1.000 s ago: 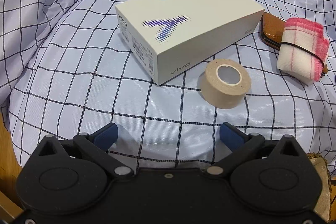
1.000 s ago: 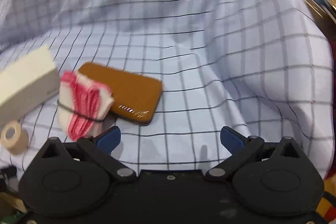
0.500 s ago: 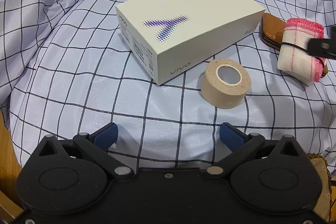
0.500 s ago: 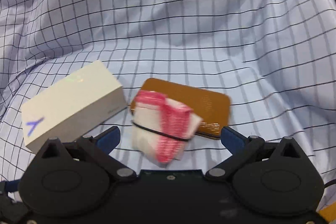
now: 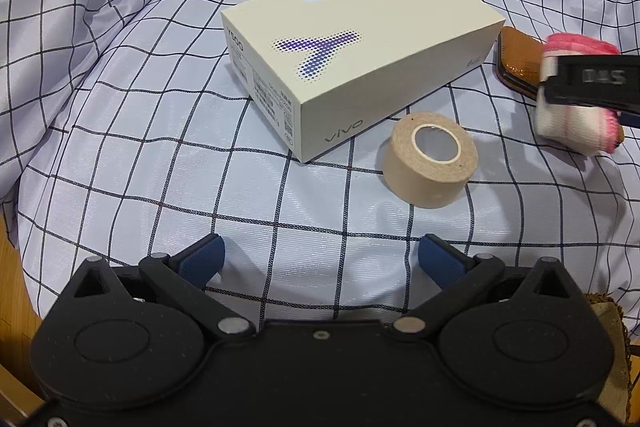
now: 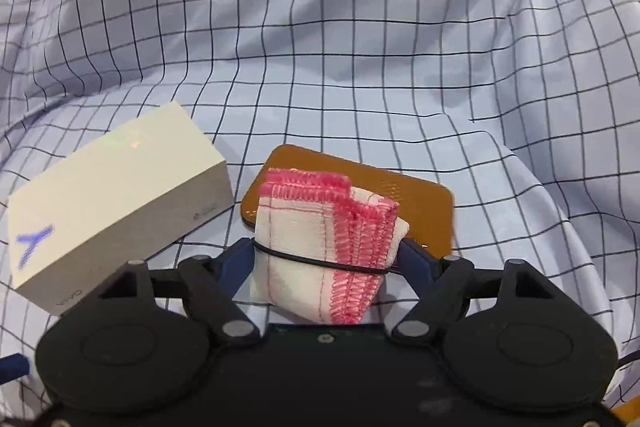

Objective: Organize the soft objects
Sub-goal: 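Close the right tool on the cloth bundle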

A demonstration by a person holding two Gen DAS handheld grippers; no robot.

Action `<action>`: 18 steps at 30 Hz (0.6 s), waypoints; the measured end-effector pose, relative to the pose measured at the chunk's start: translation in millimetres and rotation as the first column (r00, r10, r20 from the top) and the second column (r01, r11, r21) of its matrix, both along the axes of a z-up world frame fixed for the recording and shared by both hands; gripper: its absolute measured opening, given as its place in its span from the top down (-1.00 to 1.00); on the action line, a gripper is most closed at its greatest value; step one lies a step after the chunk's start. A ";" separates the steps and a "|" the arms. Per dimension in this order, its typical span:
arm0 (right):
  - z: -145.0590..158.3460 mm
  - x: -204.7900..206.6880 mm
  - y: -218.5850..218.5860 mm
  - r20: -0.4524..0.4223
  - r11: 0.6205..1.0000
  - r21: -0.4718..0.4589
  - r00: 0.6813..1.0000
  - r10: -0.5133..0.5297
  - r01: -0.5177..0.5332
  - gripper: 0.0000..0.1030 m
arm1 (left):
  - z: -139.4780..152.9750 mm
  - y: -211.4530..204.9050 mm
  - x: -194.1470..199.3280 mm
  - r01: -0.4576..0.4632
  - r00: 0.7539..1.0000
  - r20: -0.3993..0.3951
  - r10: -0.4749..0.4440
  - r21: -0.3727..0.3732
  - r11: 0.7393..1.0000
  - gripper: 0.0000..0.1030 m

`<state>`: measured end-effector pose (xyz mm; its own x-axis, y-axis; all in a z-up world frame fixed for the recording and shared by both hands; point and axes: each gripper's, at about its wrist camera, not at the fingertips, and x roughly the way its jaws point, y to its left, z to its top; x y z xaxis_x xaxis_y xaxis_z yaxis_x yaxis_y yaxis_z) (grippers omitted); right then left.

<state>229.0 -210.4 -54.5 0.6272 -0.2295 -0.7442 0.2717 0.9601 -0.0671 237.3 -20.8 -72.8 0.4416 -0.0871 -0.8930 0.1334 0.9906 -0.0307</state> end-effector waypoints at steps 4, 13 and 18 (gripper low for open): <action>17.2 -16.6 -16.4 0.003 0.999 0.045 1.000 0.015 -0.015 -0.51 | -0.5 0.6 0.2 -0.001 1.000 0.001 0.001 -0.001 1.000 -0.95; 9.2 -44.7 -29.5 -0.074 0.993 0.107 0.996 0.056 -0.047 -0.52 | 1.2 -0.7 0.8 -0.008 1.000 -0.005 0.008 -0.007 1.000 -0.94; -3.9 -46.2 -31.0 -0.058 0.992 0.121 0.997 0.050 -0.043 -0.49 | 7.7 2.8 1.9 -0.035 0.999 -0.018 0.035 -0.055 0.998 -0.92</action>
<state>182.7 -241.4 -58.5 0.5880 -0.1086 -0.8015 0.2258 0.9736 0.0338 239.2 -18.0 -65.1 0.4296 -0.1209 -0.8949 0.0976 0.9914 -0.0871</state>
